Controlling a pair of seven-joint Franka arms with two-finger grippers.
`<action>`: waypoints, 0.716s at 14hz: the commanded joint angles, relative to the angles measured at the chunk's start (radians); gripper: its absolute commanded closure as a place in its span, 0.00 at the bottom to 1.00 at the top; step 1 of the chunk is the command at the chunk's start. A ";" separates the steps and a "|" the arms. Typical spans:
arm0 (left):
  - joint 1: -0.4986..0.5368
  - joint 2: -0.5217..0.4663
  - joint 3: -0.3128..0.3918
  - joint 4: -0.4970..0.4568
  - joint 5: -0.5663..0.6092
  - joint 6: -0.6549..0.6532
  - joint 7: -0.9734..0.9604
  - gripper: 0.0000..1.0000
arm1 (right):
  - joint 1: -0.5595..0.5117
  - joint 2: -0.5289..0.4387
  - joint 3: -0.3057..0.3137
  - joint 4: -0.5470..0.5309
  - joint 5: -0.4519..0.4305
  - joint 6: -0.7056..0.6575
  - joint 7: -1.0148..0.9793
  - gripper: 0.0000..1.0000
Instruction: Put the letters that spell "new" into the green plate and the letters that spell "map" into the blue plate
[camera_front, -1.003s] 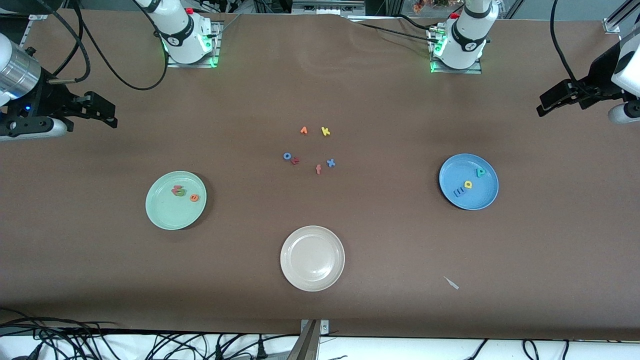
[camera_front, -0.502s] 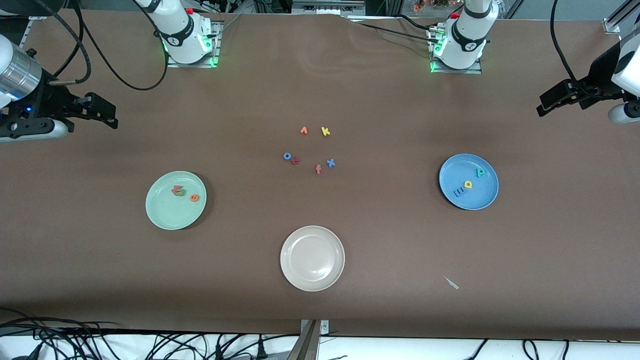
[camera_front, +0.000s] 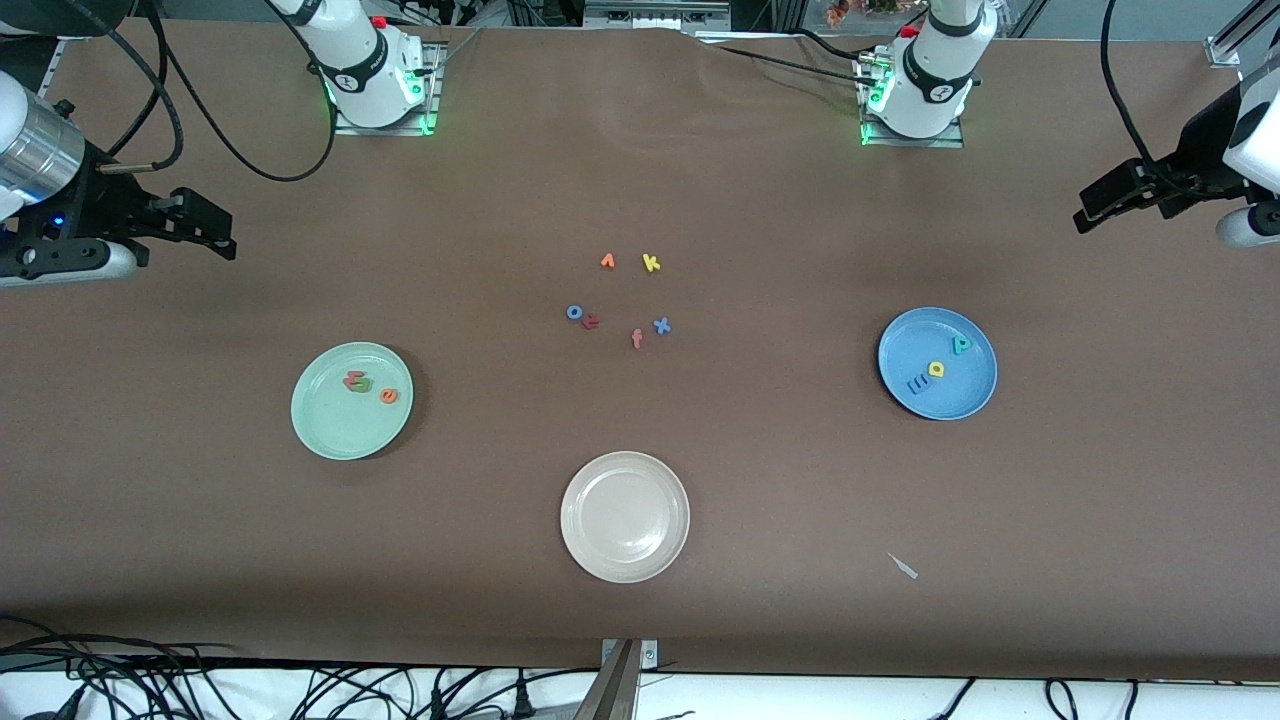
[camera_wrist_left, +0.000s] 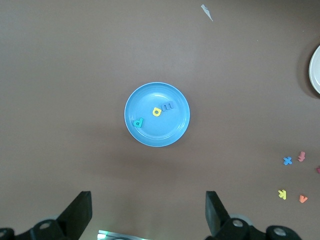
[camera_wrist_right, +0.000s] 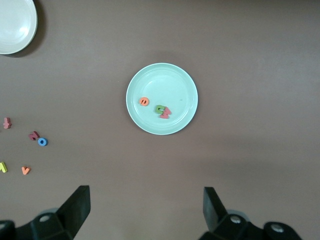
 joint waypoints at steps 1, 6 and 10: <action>0.002 0.006 -0.002 0.022 0.019 -0.007 0.019 0.00 | -0.004 -0.002 0.001 0.003 -0.009 0.005 -0.017 0.00; 0.004 0.006 -0.002 0.022 0.017 -0.007 0.019 0.00 | -0.004 -0.004 0.001 0.001 -0.009 0.004 -0.017 0.00; 0.007 0.006 -0.002 0.022 0.017 -0.005 0.021 0.00 | -0.004 -0.004 -0.008 0.006 -0.009 0.002 -0.019 0.00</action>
